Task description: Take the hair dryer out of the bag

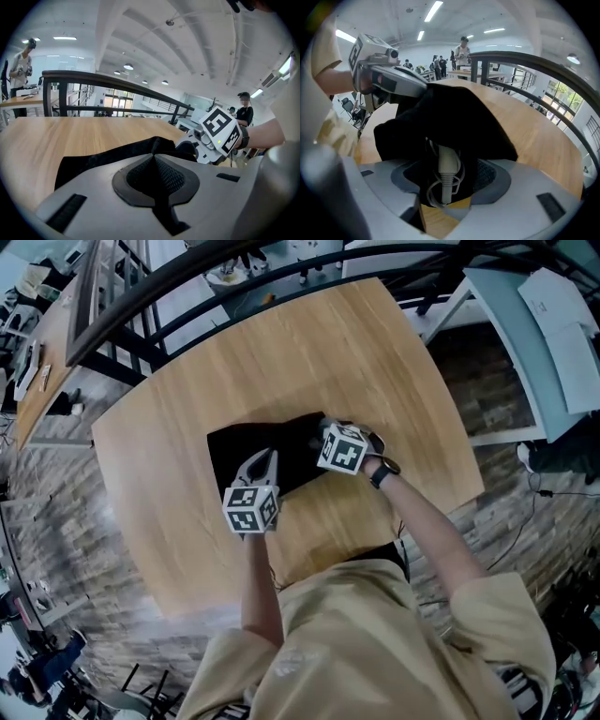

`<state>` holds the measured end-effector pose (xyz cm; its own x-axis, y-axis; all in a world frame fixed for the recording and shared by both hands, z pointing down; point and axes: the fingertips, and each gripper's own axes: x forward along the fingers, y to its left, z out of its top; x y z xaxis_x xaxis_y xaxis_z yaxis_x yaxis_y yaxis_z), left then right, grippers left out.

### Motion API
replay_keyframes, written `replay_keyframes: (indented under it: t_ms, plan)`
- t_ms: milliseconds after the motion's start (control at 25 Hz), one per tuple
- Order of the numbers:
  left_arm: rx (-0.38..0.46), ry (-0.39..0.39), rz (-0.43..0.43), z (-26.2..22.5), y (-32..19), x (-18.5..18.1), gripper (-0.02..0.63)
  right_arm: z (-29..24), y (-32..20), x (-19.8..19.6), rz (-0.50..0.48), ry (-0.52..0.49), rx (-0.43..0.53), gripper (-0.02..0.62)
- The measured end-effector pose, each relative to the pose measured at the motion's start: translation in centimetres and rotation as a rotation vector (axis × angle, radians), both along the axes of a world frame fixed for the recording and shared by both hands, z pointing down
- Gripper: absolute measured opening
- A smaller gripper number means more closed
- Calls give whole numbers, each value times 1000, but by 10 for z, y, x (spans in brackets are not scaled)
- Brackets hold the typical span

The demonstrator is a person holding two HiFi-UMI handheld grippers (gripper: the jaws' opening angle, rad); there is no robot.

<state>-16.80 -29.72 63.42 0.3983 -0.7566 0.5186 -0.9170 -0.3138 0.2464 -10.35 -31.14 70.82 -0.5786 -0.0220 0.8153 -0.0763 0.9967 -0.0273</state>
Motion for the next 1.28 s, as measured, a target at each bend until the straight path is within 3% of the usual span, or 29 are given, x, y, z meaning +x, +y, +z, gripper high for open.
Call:
replay_keyframes:
  t_ms: [200,400,640,880,1280]
  plan:
    - [7,33,-20,-4,-4,0,18,22,-3,-14,-86,86,6,236]
    - [8,42,-32,-4,-5,-7,18,23,-2,-20,-144,68,-29,204]
    - [-11,63,-51,-1,-5,-8,18,5,3,-14,-130,16,52,177]
    - [-27,77,-90,6,-4,-14,18,-28,4,0,-147,-17,235,172]
    - [-24,105,-139,3,-8,-19,18,-71,8,57,-125,-49,326,172]
